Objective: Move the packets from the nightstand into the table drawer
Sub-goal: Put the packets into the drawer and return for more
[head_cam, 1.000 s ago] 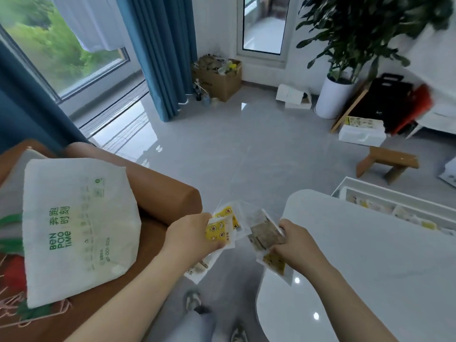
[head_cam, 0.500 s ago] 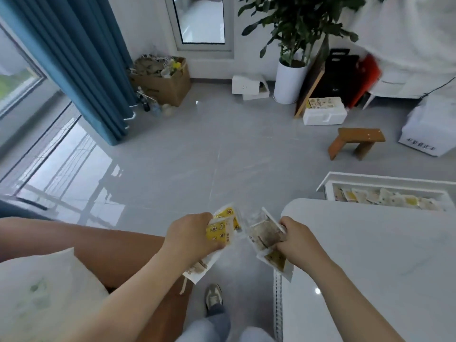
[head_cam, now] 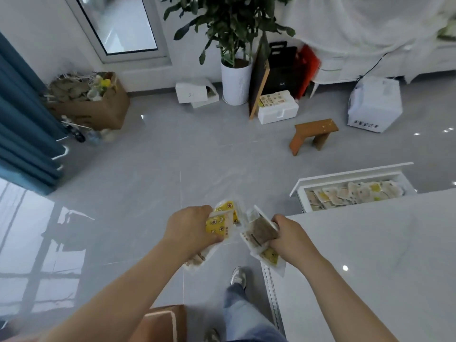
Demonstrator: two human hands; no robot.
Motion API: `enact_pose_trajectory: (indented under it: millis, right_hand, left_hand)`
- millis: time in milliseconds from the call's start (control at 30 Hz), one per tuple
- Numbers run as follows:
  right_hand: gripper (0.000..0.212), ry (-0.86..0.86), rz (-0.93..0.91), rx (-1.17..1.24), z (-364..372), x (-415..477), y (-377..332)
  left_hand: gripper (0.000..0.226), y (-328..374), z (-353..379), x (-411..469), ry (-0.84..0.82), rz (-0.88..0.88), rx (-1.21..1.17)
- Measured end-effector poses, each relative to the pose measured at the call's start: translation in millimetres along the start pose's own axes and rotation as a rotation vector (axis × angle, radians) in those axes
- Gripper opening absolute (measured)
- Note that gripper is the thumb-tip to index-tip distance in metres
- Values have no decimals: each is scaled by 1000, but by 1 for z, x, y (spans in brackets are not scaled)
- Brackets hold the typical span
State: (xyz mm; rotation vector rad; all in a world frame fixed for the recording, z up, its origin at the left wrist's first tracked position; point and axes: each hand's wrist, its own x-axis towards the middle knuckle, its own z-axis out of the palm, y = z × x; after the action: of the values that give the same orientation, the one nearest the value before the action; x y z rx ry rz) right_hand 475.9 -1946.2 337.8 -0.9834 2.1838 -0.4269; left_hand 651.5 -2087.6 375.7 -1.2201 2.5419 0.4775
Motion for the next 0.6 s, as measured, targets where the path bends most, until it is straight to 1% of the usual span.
enact_pose_trajectory:
  millis: [100,233,367,600]
  right_hand:
    - [13,33,17,22,-25,36,2]
    - [10,57,88,41,-54,80,11]
    - [21,88,174,62,-78,113,20]
    - [13,166,343,199,-102,174,32]
  left_hand:
    - [40,11,-19,47,-14,25,43]
    - [40,33,-42,106,-16,75,68]
    - [37,56,-60,159,-55,150,88]
    - [37,84,-83,265,-94,332,153]
